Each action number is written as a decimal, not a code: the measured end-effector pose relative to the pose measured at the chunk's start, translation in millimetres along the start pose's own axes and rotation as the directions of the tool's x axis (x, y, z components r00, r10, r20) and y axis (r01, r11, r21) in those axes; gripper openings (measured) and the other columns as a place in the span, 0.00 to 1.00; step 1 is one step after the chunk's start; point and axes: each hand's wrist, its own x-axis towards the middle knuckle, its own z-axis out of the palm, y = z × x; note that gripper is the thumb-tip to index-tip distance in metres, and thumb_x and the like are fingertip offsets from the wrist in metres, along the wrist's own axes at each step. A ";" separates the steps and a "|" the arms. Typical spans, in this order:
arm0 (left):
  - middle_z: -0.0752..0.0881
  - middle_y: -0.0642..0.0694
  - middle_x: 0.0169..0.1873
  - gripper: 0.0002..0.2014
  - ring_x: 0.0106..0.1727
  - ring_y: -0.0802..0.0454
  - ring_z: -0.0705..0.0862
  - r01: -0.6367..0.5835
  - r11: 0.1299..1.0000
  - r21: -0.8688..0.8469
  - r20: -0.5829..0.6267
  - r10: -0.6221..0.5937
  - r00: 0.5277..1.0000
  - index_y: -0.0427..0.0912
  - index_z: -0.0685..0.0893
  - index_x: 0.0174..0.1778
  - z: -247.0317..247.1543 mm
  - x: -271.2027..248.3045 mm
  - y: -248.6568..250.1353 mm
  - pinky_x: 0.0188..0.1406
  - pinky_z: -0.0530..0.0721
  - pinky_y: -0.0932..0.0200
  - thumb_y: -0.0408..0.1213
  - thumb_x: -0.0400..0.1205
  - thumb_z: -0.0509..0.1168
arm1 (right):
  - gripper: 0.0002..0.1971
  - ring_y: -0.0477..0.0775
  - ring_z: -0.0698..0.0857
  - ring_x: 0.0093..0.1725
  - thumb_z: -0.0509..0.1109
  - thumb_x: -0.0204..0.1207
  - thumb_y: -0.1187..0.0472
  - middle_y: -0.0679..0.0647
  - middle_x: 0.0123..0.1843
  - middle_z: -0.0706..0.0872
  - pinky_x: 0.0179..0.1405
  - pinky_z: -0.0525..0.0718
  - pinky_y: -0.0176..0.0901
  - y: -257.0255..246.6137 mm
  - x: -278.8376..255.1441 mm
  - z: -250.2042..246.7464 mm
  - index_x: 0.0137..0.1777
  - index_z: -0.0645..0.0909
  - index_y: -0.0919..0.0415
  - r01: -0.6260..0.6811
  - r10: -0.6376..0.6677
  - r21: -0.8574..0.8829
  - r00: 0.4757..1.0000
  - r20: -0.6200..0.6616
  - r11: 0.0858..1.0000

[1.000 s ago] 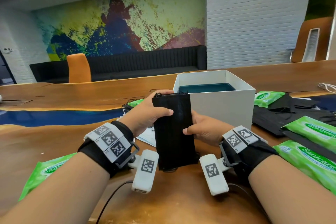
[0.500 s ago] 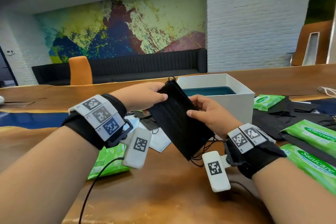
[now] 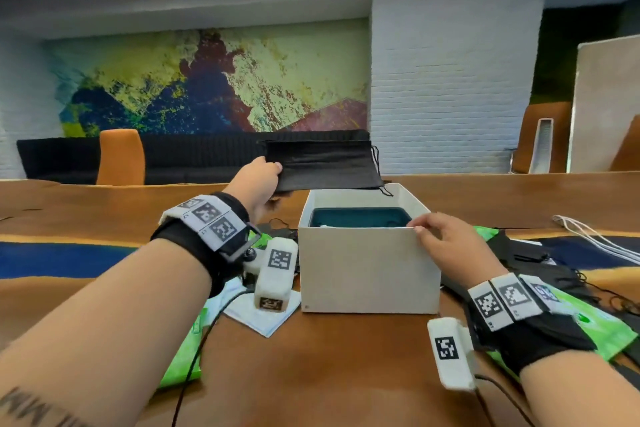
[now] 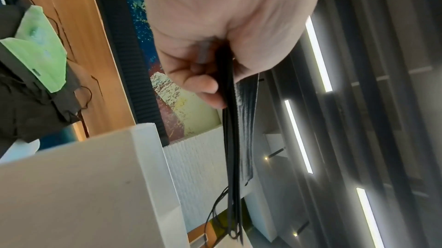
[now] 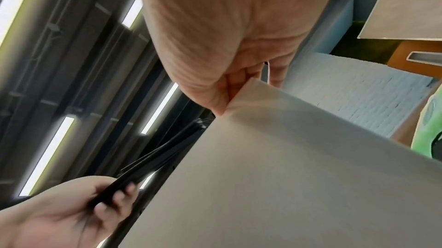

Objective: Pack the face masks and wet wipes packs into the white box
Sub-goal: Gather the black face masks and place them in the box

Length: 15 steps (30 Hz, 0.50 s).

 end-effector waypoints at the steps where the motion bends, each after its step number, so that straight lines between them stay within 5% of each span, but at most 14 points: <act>1: 0.80 0.46 0.38 0.11 0.30 0.54 0.79 0.014 1.000 0.006 0.010 -0.014 1.000 0.49 0.71 0.37 8.5 6.3 1.6 0.27 0.79 0.62 0.34 0.86 0.56 | 0.10 0.44 0.79 0.53 0.60 0.83 0.59 0.45 0.51 0.84 0.50 0.73 0.39 1.7 -0.2 0.3 0.52 0.84 0.50 0.006 -0.007 0.009 1.000 0.007 1.000; 3: 0.79 0.47 0.32 0.12 0.28 0.54 0.77 0.111 0.994 0.023 0.076 -0.112 0.991 0.45 0.71 0.36 24.6 17.8 5.5 0.22 0.77 0.65 0.33 0.86 0.55 | 0.11 0.43 0.80 0.51 0.61 0.83 0.60 0.43 0.49 0.85 0.48 0.74 0.38 4.9 1.3 -1.4 0.48 0.84 0.47 0.007 -0.008 0.062 1.000 0.015 0.998; 6: 0.82 0.42 0.23 0.13 0.27 0.52 0.75 0.332 0.940 0.081 0.232 -0.342 0.911 0.38 0.71 0.40 43.0 37.0 10.2 0.17 0.71 0.68 0.34 0.89 0.47 | 0.14 0.37 0.80 0.49 0.62 0.82 0.61 0.41 0.48 0.86 0.44 0.74 0.29 8.3 3.4 -3.8 0.44 0.84 0.42 -0.007 0.001 0.175 0.999 0.032 0.985; 8: 0.83 0.40 0.20 0.14 0.21 0.52 0.78 0.400 0.907 0.131 0.275 -0.421 0.864 0.34 0.72 0.44 51.8 58.0 7.6 0.20 0.71 0.67 0.34 0.90 0.44 | 0.14 0.40 0.82 0.51 0.63 0.82 0.61 0.43 0.48 0.87 0.45 0.77 0.33 9.2 4.1 -1.9 0.44 0.85 0.42 -0.019 0.012 0.198 0.999 0.037 0.980; 12: 0.86 0.38 0.23 0.16 0.16 0.50 0.82 0.428 0.885 0.182 0.308 -0.464 0.830 0.27 0.72 0.49 62.2 90.9 -6.1 0.24 0.75 0.64 0.34 0.89 0.43 | 0.12 0.39 0.82 0.50 0.62 0.83 0.61 0.41 0.48 0.86 0.42 0.77 0.29 8.4 1.9 -0.2 0.47 0.86 0.45 -0.033 0.023 0.248 0.999 0.043 0.968; 15: 0.86 0.36 0.30 0.15 0.25 0.48 0.84 0.442 0.886 0.143 0.238 -0.464 0.853 0.28 0.72 0.46 63.2 98.6 -18.2 0.33 0.74 0.65 0.32 0.89 0.44 | 0.12 0.35 0.80 0.49 0.61 0.83 0.61 0.38 0.48 0.84 0.37 0.73 0.22 7.6 0.1 -2.2 0.49 0.85 0.45 -0.020 0.005 0.260 0.998 0.058 0.965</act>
